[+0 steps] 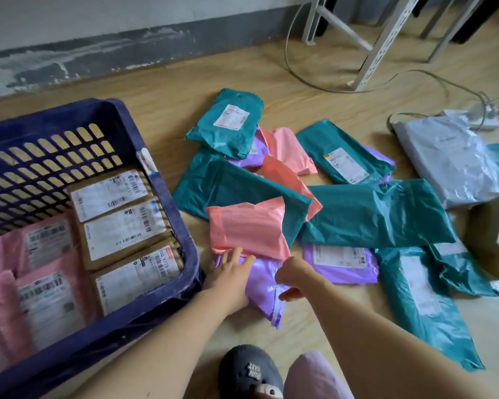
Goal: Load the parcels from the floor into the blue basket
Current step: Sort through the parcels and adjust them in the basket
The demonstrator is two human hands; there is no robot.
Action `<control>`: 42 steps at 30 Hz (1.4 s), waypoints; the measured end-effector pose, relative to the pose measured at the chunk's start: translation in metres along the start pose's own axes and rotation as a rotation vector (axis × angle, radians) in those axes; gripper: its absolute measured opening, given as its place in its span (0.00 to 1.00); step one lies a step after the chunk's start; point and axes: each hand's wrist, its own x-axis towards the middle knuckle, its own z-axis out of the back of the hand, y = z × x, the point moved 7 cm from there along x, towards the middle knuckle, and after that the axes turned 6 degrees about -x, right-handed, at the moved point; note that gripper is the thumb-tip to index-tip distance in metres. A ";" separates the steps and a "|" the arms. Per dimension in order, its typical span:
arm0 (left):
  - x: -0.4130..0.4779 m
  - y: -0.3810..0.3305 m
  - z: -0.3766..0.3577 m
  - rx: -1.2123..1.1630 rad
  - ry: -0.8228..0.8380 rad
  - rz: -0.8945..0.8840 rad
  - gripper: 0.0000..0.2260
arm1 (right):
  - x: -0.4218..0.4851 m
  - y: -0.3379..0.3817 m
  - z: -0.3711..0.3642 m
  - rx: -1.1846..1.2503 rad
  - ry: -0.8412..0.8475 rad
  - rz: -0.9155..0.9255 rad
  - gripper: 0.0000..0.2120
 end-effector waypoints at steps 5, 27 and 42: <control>0.009 0.001 -0.005 0.034 0.033 -0.021 0.33 | -0.014 -0.008 -0.020 0.222 0.160 -0.173 0.13; 0.019 0.017 -0.026 -0.067 0.083 0.061 0.31 | -0.016 -0.022 -0.017 0.619 0.269 -0.276 0.09; -0.009 -0.012 0.042 -0.412 -0.349 0.002 0.14 | -0.029 0.016 0.029 0.931 -0.034 -0.166 0.11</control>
